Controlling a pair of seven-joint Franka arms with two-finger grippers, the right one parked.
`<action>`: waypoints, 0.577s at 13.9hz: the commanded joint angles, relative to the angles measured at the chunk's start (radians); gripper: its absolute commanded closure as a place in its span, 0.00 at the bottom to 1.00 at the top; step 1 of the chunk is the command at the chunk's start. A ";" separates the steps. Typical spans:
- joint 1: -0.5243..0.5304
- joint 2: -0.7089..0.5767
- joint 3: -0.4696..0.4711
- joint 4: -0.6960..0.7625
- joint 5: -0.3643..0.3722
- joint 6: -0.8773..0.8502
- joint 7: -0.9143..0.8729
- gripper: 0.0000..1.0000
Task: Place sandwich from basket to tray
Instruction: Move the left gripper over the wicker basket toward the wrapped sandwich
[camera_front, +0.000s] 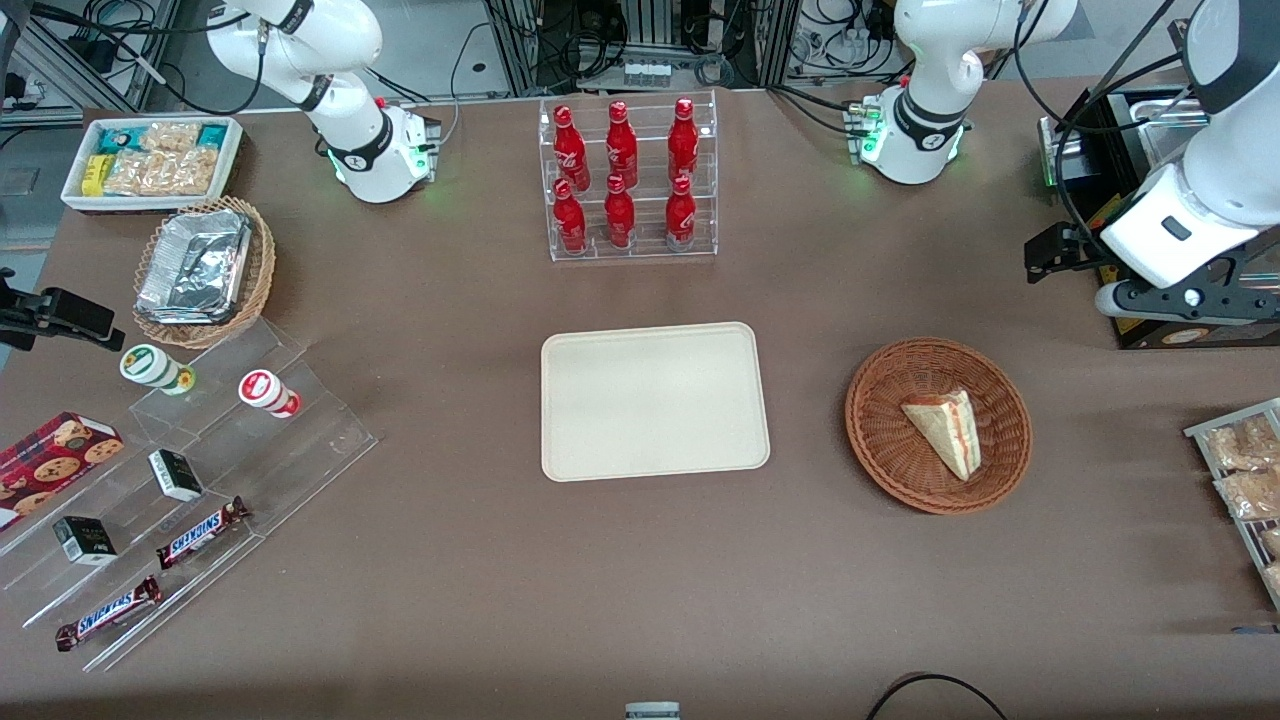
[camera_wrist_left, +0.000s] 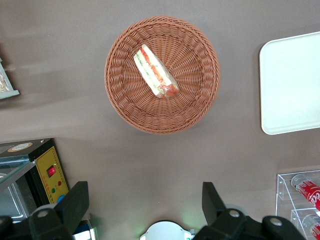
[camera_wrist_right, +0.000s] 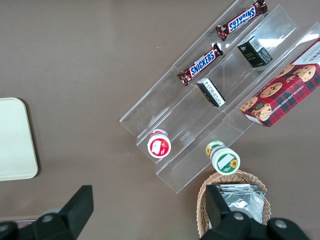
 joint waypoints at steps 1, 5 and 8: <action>-0.010 0.007 0.014 0.017 -0.018 -0.020 0.039 0.00; -0.009 0.066 0.012 -0.004 -0.026 0.014 0.039 0.00; -0.007 0.104 0.012 -0.060 -0.029 0.052 0.041 0.00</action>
